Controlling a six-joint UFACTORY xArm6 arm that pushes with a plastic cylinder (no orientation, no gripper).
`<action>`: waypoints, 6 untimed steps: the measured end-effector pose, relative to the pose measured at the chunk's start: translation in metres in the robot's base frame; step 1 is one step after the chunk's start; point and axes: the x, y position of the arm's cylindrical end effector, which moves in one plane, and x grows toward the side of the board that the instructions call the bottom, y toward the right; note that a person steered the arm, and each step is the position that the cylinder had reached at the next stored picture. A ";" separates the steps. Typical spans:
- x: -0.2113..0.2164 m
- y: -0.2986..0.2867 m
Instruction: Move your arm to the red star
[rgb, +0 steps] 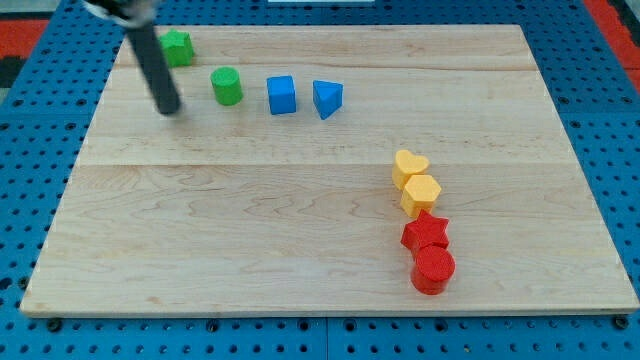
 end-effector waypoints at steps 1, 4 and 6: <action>0.055 0.102; 0.173 0.173; 0.161 0.303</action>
